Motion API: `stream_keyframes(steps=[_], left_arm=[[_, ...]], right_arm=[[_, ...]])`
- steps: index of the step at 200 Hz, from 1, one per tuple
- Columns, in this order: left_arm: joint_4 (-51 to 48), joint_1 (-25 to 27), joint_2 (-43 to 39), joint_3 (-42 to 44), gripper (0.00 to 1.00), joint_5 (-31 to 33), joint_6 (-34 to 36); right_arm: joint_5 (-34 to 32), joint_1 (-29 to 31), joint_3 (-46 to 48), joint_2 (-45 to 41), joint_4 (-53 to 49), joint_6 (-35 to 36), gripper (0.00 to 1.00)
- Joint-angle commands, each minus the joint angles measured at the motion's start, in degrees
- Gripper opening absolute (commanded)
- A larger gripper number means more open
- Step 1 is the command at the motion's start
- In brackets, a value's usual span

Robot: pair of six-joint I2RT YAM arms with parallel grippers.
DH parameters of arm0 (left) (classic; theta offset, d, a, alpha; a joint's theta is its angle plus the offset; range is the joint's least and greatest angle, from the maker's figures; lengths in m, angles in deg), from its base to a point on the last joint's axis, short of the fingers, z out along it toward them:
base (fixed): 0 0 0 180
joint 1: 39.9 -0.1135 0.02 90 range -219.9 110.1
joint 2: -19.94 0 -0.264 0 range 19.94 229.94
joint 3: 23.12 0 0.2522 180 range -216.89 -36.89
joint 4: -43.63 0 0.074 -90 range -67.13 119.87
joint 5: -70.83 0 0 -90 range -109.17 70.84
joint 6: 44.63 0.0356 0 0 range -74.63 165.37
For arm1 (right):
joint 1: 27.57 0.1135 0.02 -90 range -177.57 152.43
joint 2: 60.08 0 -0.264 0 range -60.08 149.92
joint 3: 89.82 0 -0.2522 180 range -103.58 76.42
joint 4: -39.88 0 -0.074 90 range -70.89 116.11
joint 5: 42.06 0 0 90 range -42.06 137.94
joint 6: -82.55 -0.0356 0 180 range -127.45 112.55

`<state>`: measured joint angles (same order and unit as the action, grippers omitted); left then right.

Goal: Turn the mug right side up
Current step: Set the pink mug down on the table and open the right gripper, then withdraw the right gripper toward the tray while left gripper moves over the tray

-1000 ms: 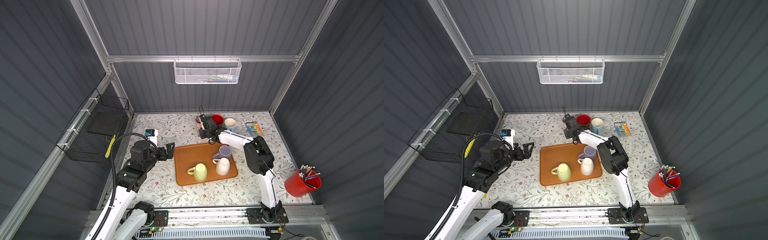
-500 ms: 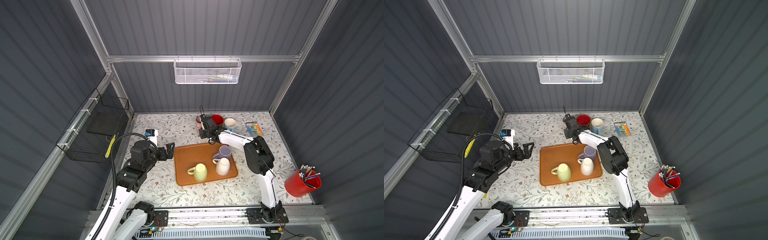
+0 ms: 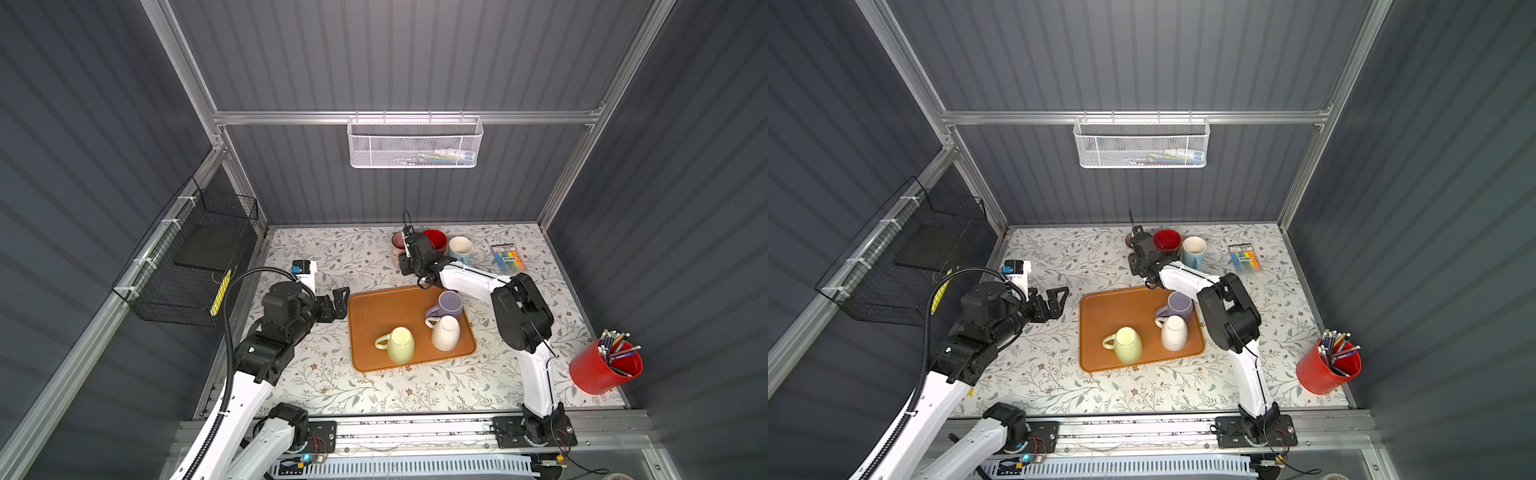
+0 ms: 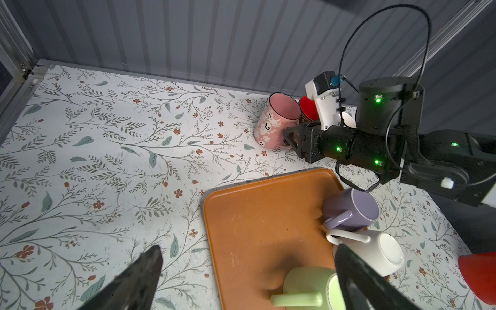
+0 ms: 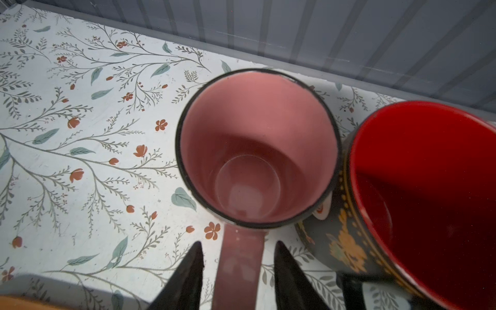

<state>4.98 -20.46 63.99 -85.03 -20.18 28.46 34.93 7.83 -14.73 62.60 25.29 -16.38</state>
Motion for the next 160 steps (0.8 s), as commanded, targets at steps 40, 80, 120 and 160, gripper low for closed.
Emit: stream_keyframes(steps=[40,80,120,160], left_arm=[[-1.2,0.0,1.3,-0.2,1.00,-0.2,1.5],[-3.3,0.1,5.2,-3.5,0.99,-4.3,3.2],[-8.9,0.5,10.4,-9.6,0.97,-9.3,5.0],[-13.3,0.9,13.1,-11.4,0.92,-10.5,5.8]], right_arm=[[-0.5,0.1,5.0,-7.1,1.2,-0.3,0.55],[1.8,0.1,9.5,-13.7,0.8,1.0,0.58],[3.7,0.1,16.8,-23.2,1.0,0.9,0.62],[7.9,0.2,24.5,-33.1,-0.4,-1.2,0.65]])
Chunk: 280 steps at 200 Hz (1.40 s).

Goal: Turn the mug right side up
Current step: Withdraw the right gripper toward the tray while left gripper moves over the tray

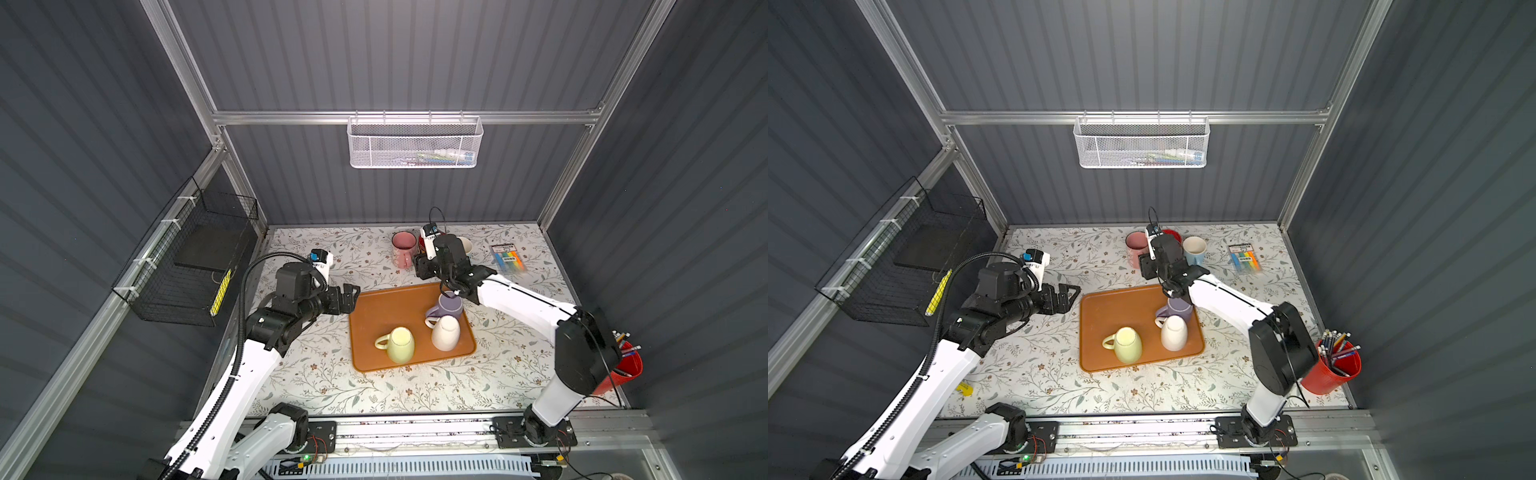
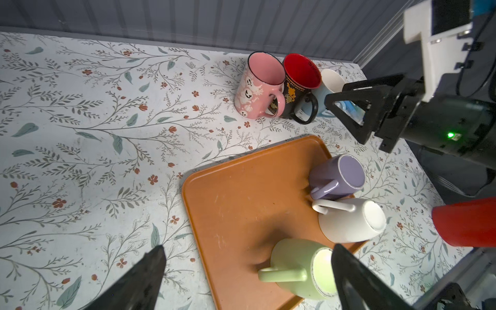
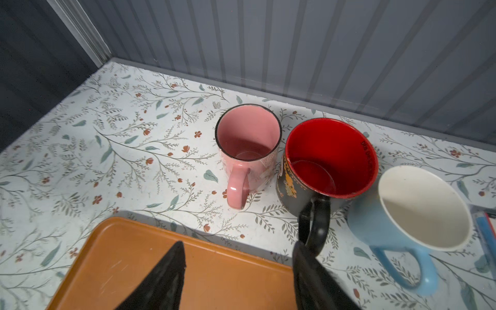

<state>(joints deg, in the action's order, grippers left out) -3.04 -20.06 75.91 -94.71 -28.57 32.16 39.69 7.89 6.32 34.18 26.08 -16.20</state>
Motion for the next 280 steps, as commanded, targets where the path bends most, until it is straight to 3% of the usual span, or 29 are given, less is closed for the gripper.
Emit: stream_keyframes(steps=[1,60,97,133,206,280], left_arm=[[-5.4,0.5,1.3,-1.7,0.92,-1.9,2.1],[-6.6,3.8,9.2,-1.6,0.77,1.1,1.4],[-3.8,9.6,14.6,-1.0,0.77,6.0,-0.5],[0.4,10.8,17.2,1.6,0.76,6.5,-3.7],[8.0,12.0,21.0,8.4,0.66,6.3,-7.2],[11.8,14.2,23.6,11.2,0.51,6.2,-8.6]], right_arm=[[3.1,0.1,3.6,-4.9,-1.3,-1.5,0.65],[1.2,6.1,18.0,-20.0,-5.5,-3.9,0.63],[0.1,12.0,23.7,-25.6,-9.6,-6.3,0.63],[-1.1,17.1,27.1,-29.1,-11.9,-8.3,0.65],[-2.0,25.6,32.0,-28.8,-12.1,-13.7,0.67],[0.5,26.5,31.4,-22.6,-7.0,-18.3,0.68]])
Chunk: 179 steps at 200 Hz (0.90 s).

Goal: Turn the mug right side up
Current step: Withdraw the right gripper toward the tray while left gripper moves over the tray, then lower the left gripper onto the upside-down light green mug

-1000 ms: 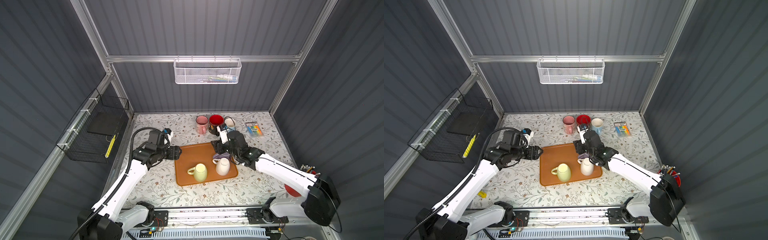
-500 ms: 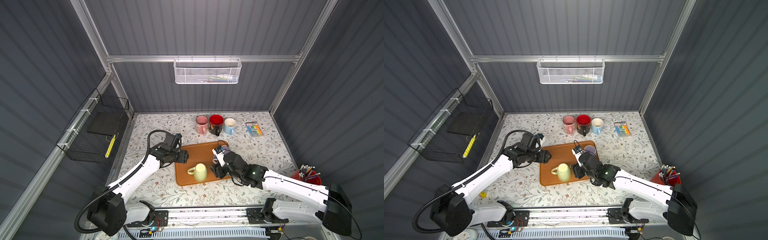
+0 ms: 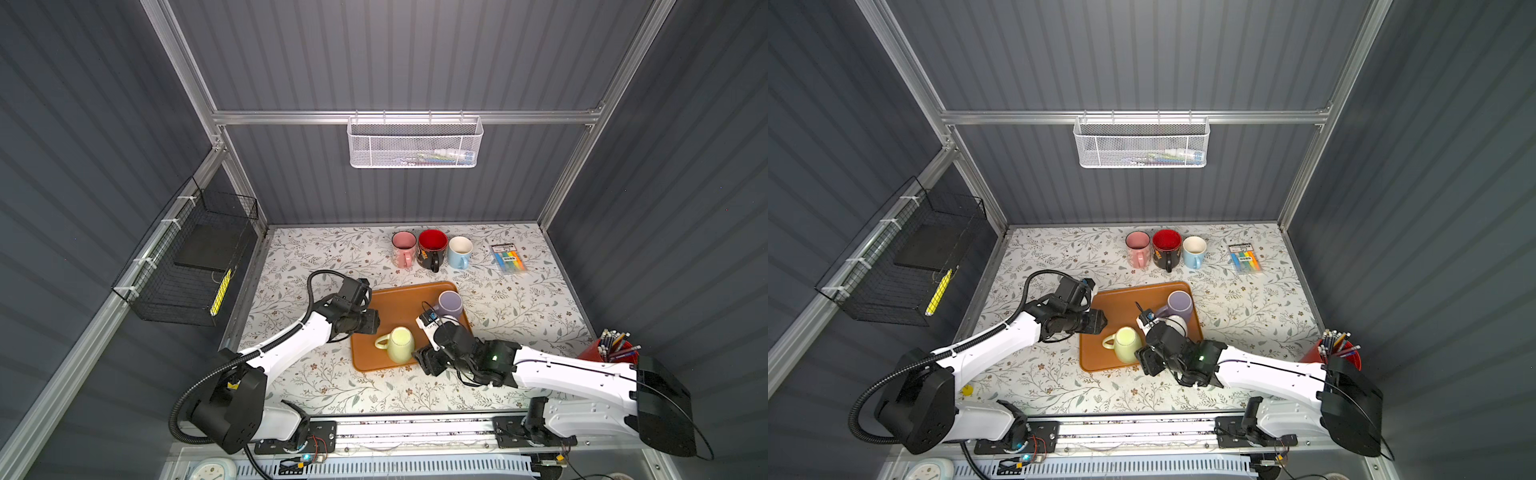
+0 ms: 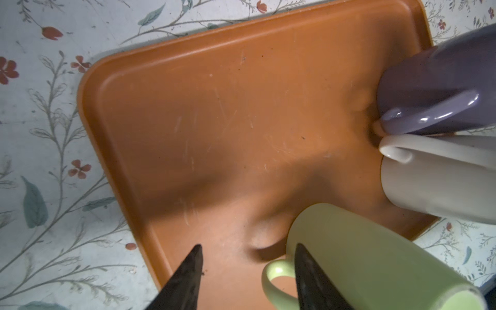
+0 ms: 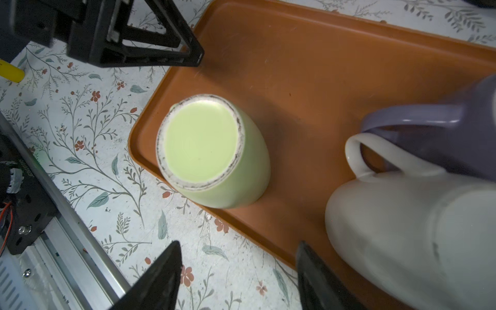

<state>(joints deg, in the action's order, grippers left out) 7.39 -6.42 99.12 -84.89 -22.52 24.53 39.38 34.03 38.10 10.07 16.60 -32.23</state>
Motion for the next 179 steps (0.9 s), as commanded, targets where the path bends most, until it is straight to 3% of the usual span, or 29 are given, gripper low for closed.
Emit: stream_keyframes(steps=[1,79,179], left_arm=[[1.4,0.5,0.4,1.5,0.50,0.2,-1.0],[2.8,1.4,-1.7,4.7,0.33,0.3,-2.1],[6.1,5.4,-1.5,6.9,0.29,0.6,-4.8]], right_arm=[[0.8,0.4,-0.4,1.6,2.5,-2.4,0.68],[0.7,-2.2,-4.2,7.9,4.3,-4.6,0.70],[4.7,-8.0,-7.6,13.7,6.4,-4.9,0.70]])
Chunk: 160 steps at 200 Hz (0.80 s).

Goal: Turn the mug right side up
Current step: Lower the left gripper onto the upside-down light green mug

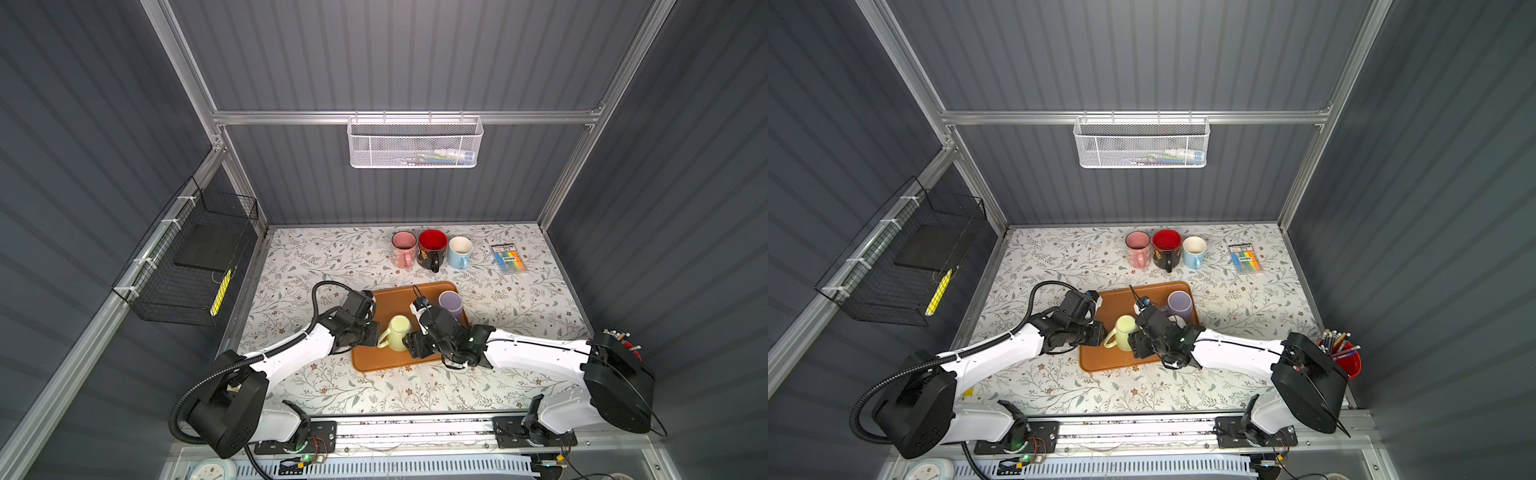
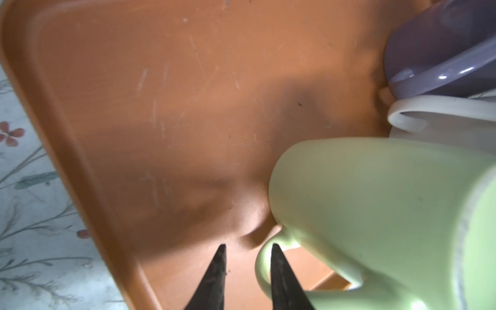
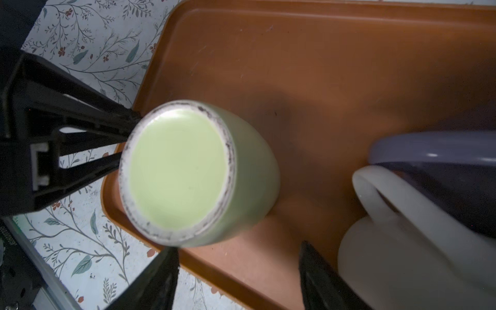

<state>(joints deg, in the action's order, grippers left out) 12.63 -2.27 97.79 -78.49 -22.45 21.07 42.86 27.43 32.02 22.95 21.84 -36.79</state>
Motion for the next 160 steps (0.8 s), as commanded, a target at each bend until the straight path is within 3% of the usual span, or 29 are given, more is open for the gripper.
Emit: stream_keyframes(steps=[1,97,160], left_arm=[[0.9,1.3,-0.1,0.5,0.29,0.5,-1.5],[-3.5,6.3,0.4,-2.9,0.29,5.6,-1.5],[-14.1,6.3,-4.2,-10.3,0.40,10.3,2.9]], right_arm=[[1.2,-1.5,-1.6,1.0,1.1,-0.4,0.70],[5.3,-7.2,-3.0,2.0,2.7,1.9,0.70],[8.7,-7.3,-4.3,-1.7,1.6,4.0,0.70]])
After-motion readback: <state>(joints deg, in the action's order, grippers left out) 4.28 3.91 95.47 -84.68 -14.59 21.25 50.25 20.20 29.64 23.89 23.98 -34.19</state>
